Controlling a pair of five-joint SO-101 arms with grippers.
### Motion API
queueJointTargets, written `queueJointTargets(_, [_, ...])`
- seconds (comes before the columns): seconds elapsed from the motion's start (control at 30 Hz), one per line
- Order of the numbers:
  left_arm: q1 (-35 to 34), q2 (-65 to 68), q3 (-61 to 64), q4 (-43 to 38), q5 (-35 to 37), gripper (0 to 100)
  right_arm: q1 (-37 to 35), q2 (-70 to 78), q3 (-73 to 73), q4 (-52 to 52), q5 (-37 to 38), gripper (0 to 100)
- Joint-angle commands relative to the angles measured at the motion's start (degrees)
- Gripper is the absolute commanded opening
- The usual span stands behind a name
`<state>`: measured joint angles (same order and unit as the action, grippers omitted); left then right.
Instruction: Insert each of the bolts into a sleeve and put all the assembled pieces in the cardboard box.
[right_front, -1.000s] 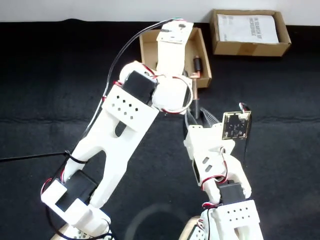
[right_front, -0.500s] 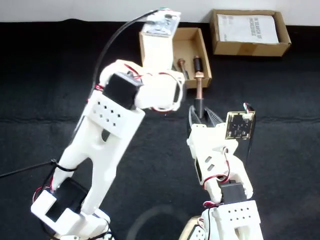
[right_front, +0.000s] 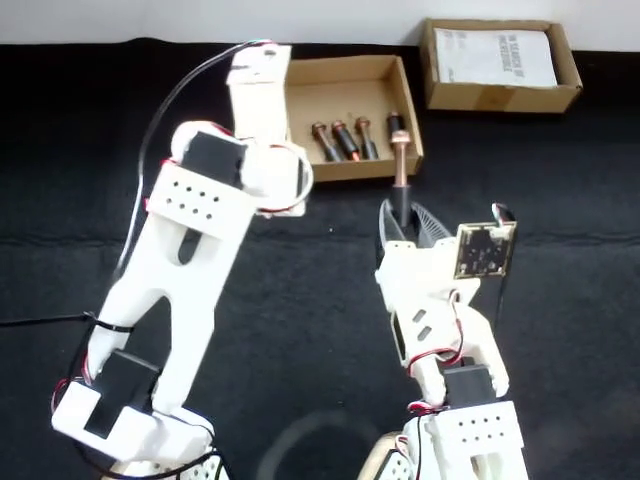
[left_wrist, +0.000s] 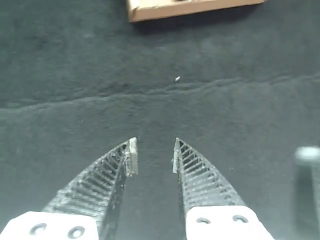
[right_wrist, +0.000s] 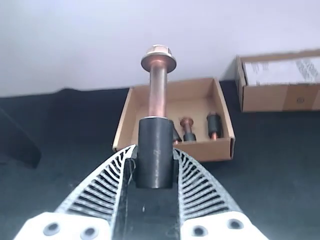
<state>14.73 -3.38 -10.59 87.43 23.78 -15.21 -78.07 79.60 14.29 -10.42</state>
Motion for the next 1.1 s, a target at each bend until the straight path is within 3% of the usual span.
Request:
queueJointTargets(0.0, [-2.9,-2.8,0.4,-0.4,-0.3,13,1.5,-0.4,-3.9,-3.7,2.7,0.8])
queueJointTargets(0.37, [-7.8,-2.8,0.3,-0.3,-0.3,13,1.7,-0.4,-8.0,-9.4,9.2,0.8])
queueJointTargets(0.77, [-11.9,-2.8,0.3,0.0,-0.3,13,7.3,-0.7,-16.9,-9.2,8.9,0.8])
queueJointTargets(1.07, [-13.8,-2.8,1.7,0.1,-0.3,13,7.3,-0.2,-13.2,-8.7,9.0,0.8])
